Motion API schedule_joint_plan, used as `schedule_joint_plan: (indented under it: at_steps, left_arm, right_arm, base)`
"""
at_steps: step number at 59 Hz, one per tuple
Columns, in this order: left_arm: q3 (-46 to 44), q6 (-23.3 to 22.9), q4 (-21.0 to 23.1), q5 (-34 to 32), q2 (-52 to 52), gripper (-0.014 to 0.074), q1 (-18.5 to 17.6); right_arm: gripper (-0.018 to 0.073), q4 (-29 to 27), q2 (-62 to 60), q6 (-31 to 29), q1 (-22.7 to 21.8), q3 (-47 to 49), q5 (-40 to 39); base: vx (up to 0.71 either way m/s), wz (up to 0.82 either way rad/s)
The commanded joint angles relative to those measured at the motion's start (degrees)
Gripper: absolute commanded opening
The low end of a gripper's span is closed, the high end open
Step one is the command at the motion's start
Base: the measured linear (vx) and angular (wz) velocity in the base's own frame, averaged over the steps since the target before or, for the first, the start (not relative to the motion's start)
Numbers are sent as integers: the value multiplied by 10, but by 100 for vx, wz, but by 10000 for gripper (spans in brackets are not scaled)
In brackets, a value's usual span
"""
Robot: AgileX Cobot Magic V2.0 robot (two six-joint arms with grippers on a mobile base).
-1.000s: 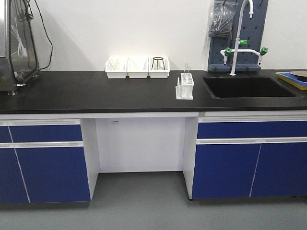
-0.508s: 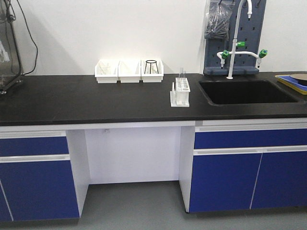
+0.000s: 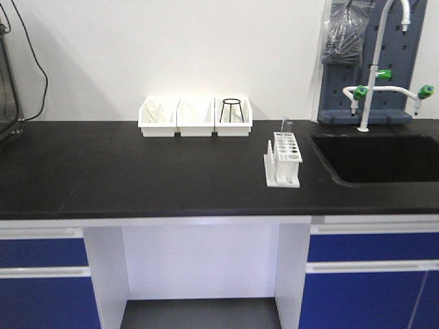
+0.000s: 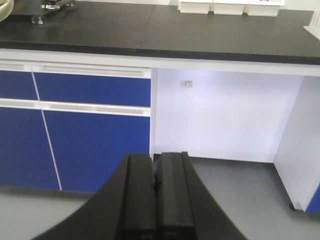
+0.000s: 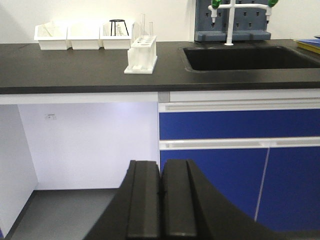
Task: Flip and reinsert test tube from rack
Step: 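Drive the base forward toward the white test-tube rack on the bench, then move the right gripper down toward a glass test tube in the rack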
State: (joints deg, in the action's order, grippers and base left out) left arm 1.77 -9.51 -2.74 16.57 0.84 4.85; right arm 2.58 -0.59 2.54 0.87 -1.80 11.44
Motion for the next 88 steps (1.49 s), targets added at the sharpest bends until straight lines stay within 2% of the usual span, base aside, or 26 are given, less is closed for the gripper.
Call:
schedule_joint_plan:
  at_steps: [1, 60, 88]
  left_arm:
    - [1, 0, 2, -50, 7, -6, -3]
    - [1, 0, 2, -50, 7, -6, -3]
    - [1, 0, 2, -50, 7, -6, -3]
  right_arm:
    - [-8, 2, -6, -2, -2, 0, -48]
    - [-8, 2, -6, -2, -2, 0, -48]
    - [-8, 2, -6, -2, -2, 0, -48]
  base:
    - [52, 4]
    - [50, 0]
    - [29, -5]
